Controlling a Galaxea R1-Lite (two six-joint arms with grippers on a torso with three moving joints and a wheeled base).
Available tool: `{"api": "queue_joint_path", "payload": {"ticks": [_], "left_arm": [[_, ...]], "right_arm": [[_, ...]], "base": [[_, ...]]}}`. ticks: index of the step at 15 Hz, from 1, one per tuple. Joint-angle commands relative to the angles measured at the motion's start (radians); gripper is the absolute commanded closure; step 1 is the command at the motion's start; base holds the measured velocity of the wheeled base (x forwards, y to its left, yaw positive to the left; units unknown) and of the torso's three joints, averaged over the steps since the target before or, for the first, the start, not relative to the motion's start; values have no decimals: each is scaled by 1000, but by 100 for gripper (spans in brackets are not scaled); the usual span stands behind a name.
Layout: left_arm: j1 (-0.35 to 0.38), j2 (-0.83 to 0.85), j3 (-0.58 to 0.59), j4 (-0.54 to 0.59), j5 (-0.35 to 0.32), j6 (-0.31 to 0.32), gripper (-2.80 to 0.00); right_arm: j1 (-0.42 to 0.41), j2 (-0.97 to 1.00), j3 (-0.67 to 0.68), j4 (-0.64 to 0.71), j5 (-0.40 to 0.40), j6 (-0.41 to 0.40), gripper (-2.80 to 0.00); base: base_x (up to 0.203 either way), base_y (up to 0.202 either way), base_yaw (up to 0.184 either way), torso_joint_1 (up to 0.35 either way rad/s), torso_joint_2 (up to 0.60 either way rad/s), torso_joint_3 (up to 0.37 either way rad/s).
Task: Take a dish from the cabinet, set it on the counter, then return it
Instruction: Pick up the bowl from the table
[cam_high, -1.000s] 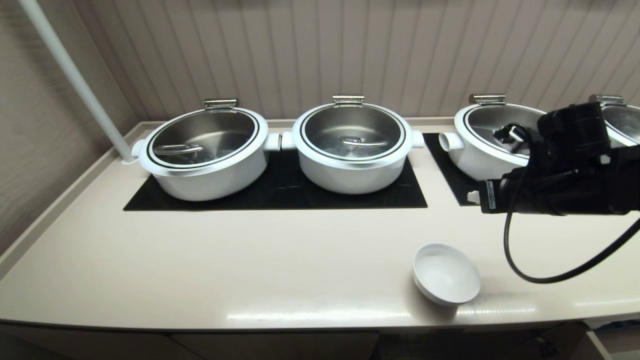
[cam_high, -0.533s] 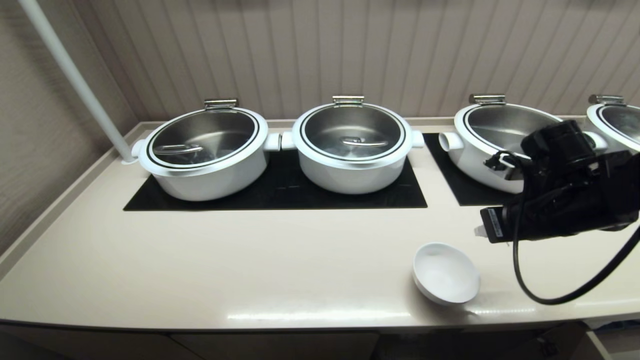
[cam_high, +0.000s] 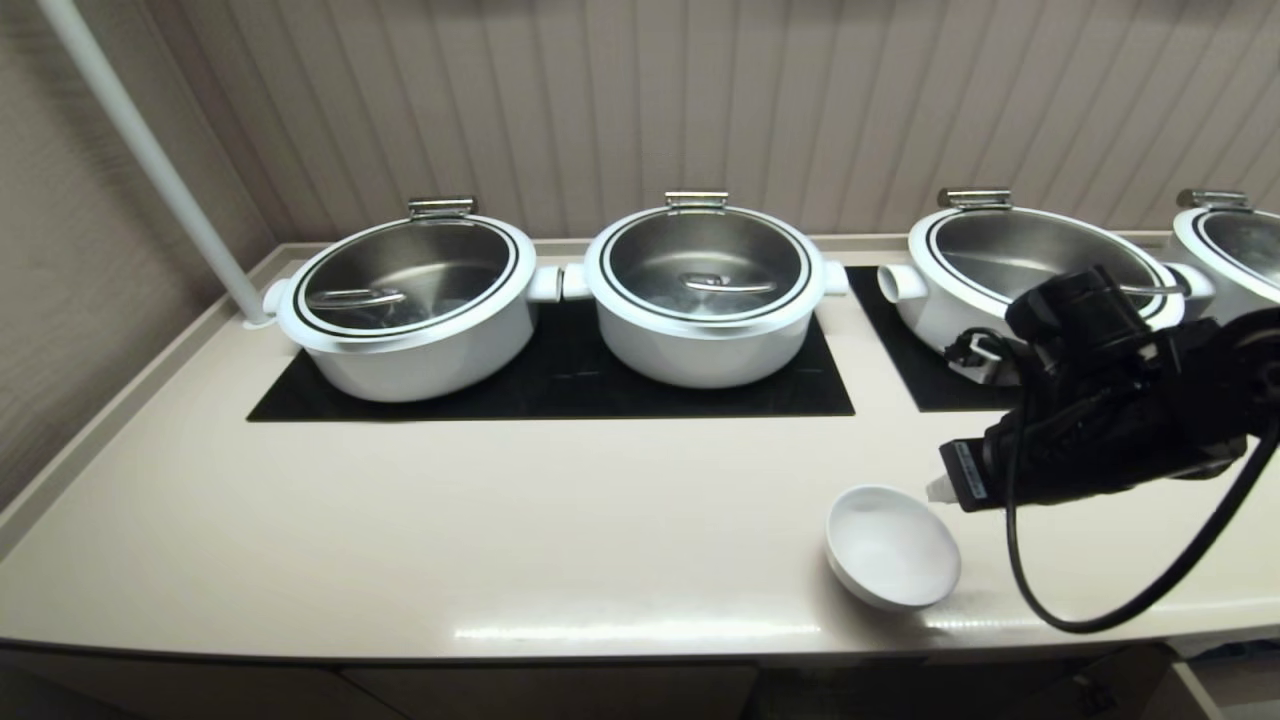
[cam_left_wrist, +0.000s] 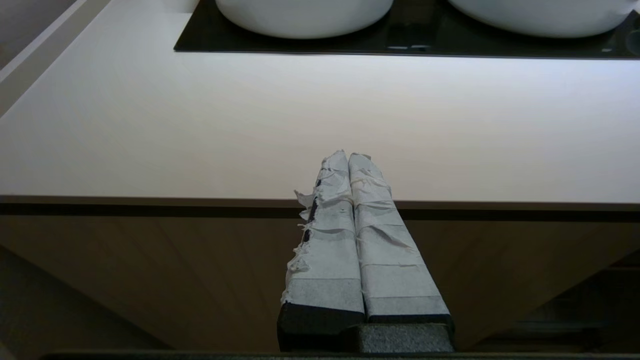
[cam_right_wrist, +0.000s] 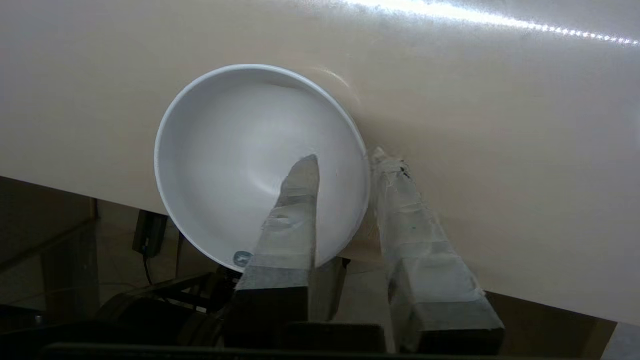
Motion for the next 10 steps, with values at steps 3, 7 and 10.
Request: {"api": "queue_joint_path", "payload": {"ticks": [3, 7, 10], "left_arm": [[0, 0, 0, -1, 0, -1, 0], [0, 0, 0, -1, 0, -1, 0], [1, 0, 0, -1, 0, -1, 0]], "right_arm": [[1, -1, 1, 21, 0, -1, -280], [1, 1, 16, 17, 0, -3, -280], [1, 14, 43, 9, 0, -5, -280]], "base": [[0, 0, 0, 0, 0, 0], [0, 0, 0, 0, 0, 0], [0, 0, 0, 0, 0, 0]]}}
